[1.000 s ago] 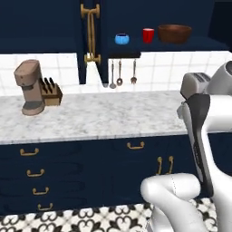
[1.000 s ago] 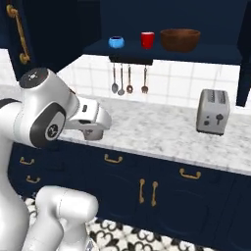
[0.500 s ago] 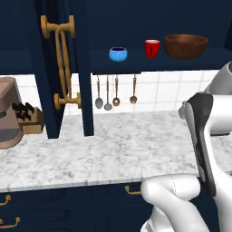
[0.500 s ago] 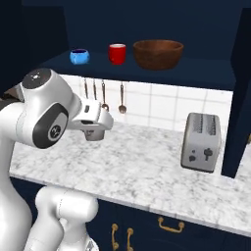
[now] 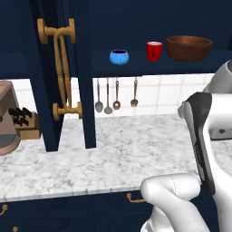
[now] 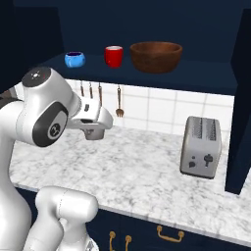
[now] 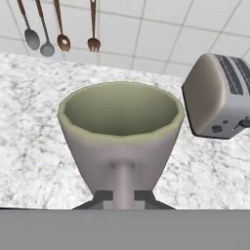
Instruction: Gather all objects into one cabinet and sort the glasses and bowls to opposite sides.
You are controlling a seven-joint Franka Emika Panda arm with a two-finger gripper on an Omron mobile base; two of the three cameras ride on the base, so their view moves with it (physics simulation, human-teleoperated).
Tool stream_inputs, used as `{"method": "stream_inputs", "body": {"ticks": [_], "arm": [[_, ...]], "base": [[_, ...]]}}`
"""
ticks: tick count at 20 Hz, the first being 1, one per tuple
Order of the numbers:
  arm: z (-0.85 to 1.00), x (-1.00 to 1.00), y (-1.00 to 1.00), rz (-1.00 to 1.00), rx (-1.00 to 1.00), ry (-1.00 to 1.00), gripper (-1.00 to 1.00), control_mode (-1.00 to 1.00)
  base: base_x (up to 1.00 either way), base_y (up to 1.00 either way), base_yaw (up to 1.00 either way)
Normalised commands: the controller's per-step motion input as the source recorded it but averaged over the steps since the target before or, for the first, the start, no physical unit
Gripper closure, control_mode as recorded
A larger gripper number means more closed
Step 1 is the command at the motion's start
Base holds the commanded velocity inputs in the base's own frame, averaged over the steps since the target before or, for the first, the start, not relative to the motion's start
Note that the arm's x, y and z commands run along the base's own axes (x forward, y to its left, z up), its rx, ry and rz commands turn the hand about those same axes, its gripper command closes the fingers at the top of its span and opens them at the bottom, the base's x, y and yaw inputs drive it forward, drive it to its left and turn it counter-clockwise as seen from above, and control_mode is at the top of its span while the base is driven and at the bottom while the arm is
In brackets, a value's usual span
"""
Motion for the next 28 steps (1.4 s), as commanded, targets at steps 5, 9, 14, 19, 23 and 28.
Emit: {"method": "stream_inputs", "body": {"ticks": [5, 9, 14, 19, 23, 28], "arm": [[0.00, 0.00, 0.00, 0.00, 0.00, 0.00, 1.00, 1.00], [0.00, 0.00, 0.00, 0.00, 0.00, 0.00, 1.00, 1.00], [0.00, 0.02, 0.00, 0.00, 0.00, -0.20, 1.00, -1.00], [0.01, 0.00, 0.00, 0.00, 0.00, -0.30, 1.00, -1.00], [0.19, 0.00, 0.16, 0.00, 0.00, -0.22, 1.00, -1.00], [0.67, -0.14, 0.14, 0.00, 0.00, -0.02, 1.00, -1.00]], "base": [[0.19, 0.00, 0.00], [0.09, 0.00, 0.00], [0.01, 0.00, 0.00], [0.00, 0.00, 0.00], [0.00, 0.00, 0.00], [0.00, 0.00, 0.00]]}}
